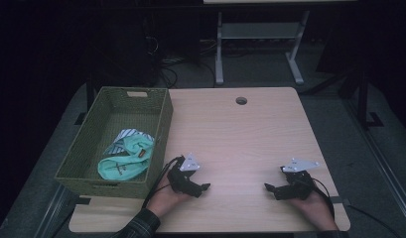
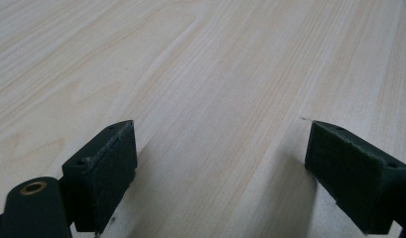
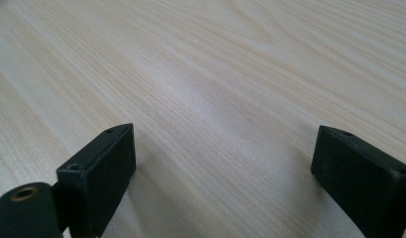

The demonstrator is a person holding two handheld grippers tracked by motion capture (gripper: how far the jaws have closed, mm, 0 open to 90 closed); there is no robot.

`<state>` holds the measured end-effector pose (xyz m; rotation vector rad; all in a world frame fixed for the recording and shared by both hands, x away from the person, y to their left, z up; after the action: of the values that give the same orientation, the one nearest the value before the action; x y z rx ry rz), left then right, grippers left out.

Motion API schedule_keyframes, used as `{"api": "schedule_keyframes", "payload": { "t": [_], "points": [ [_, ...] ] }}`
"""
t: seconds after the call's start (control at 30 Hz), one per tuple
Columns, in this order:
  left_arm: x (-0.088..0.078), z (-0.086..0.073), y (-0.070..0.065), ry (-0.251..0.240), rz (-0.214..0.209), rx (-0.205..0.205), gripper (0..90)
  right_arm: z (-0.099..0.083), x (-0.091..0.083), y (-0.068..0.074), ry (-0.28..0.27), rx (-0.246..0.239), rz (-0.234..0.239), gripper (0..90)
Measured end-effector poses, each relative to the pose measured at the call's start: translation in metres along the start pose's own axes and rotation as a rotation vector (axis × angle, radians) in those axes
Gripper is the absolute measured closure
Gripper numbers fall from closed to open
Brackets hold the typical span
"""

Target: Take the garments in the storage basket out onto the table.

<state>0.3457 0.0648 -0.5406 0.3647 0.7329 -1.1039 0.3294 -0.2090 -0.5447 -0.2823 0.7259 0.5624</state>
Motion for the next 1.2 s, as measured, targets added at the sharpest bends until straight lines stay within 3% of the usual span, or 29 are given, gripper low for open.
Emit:
{"api": "schedule_keyframes", "payload": {
  "t": [0.37, 0.47, 0.9, 1.2],
  "points": [
    [0.0022, 0.0021, 0.0002, -0.004, 0.018, -0.017, 12.2, 0.0000, -0.0001, 0.0004, -0.001, -0.004, 0.003, 9.9],
    [0.0016, 0.0025, 0.0005, 0.026, 0.016, -0.018, 12.4, 0.0000, -0.0001, 0.0005, -0.001, -0.006, 0.005, 9.9],
    [-0.0003, 0.0028, 0.0007, 0.071, 0.010, -0.019, 13.3, -0.0003, -0.0004, 0.0015, 0.002, -0.004, 0.006, 9.9],
    [-0.0002, 0.0058, 0.0003, 0.072, -0.006, -0.023, 13.3, -0.0005, -0.0006, 0.0019, 0.005, -0.001, 0.009, 9.9]
  ]
}}
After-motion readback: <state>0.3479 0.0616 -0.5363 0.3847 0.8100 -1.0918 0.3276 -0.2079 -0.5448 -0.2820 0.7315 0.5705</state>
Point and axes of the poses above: each handheld gripper's, and its own axes: x roughly forward along the jaws, z roughly out of its top, y roughly to its left, the point moved 9 cm from there along x, roughly forward along the jaws, and after that the axes turned 7 degrees about -z, right-handed, at the moved point
